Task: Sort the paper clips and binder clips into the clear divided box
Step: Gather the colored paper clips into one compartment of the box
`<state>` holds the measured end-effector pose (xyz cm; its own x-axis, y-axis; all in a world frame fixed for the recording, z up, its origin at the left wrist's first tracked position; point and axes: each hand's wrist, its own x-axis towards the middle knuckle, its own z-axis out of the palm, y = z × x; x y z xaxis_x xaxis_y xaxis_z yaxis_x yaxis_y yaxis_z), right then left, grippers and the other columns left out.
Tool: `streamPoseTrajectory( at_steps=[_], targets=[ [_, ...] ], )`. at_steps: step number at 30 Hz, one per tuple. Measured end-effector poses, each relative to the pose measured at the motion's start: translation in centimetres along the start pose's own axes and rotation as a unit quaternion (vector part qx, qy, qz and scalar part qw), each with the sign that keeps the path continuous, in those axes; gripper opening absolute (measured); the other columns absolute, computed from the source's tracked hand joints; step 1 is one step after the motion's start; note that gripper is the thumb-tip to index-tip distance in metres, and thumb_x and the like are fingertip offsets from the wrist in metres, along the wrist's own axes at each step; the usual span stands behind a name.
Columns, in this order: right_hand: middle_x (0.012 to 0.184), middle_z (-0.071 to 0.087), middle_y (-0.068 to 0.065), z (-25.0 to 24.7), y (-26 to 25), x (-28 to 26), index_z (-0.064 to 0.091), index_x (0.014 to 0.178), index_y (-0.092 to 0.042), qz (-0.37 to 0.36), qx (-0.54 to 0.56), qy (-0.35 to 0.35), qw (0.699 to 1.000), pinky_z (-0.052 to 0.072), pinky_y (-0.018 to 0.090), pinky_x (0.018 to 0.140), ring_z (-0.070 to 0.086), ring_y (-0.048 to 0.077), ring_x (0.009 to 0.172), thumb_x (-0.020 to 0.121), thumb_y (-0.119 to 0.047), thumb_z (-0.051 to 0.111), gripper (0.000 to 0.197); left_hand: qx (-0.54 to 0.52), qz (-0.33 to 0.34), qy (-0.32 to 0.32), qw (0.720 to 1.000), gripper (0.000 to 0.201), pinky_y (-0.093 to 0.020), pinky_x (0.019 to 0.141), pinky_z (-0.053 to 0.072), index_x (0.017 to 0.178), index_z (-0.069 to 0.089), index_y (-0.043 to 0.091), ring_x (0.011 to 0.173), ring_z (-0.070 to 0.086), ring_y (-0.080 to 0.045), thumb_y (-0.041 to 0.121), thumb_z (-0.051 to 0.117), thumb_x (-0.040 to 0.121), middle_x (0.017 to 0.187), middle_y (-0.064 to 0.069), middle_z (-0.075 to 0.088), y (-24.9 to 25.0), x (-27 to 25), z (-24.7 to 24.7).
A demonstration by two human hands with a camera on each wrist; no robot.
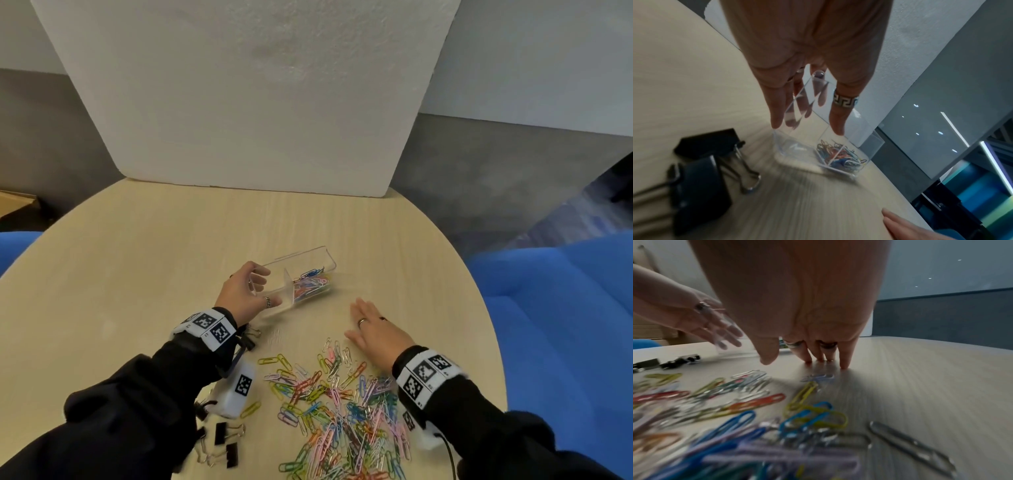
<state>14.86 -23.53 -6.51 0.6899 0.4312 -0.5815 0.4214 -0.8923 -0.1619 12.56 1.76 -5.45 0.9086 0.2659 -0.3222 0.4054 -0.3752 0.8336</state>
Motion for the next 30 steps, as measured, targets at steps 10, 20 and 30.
streamPoseTrajectory(
  at_steps=[10, 20, 30],
  targets=[
    [0.156, 0.004, -0.003, 2.6, -0.1, -4.6, 0.012, 0.147, -0.019, -0.071, 0.056, -0.021, 0.996, 0.01, 0.032, 0.117, 0.01, 0.014, 0.143, 0.099, -0.041, 0.027, 0.055, 0.079, 0.016, 0.033, 0.996, 0.079, -0.032, 0.104, 0.031, 0.134, 0.037, 0.02, 0.128, 0.035, -0.025, 0.018, 0.08, 0.068, 0.137, -0.01, 0.033, -0.1, -1.6, 0.0],
    [0.153, -0.017, 0.018, 6.4, 4.7, -7.5, -0.01, 0.145, -0.008, 0.25, 0.209, 0.045, 0.944, -0.002, 0.041, 0.116, -0.016, 0.033, 0.141, 0.094, -0.054, 0.024, 0.077, 0.295, 0.067, -0.113, 0.947, 0.074, -0.039, 0.118, 0.003, 0.148, 0.007, 0.023, 0.145, -0.005, -0.025, 0.051, 0.043, 0.09, 0.157, -0.005, -0.003, -2.7, -10.9, 5.8],
    [0.155, -0.013, 0.002, 8.0, 0.3, -9.6, -0.002, 0.147, -0.022, 0.064, 0.187, 0.074, 0.977, -0.002, 0.035, 0.116, -0.016, 0.02, 0.142, 0.093, -0.055, 0.027, 0.07, 0.291, 0.095, -0.17, 0.937, 0.076, -0.036, 0.117, 0.0, 0.148, 0.005, 0.026, 0.144, -0.014, -0.025, 0.049, 0.047, 0.09, 0.157, -0.003, -0.009, -2.4, -11.5, 8.3]
  ],
)
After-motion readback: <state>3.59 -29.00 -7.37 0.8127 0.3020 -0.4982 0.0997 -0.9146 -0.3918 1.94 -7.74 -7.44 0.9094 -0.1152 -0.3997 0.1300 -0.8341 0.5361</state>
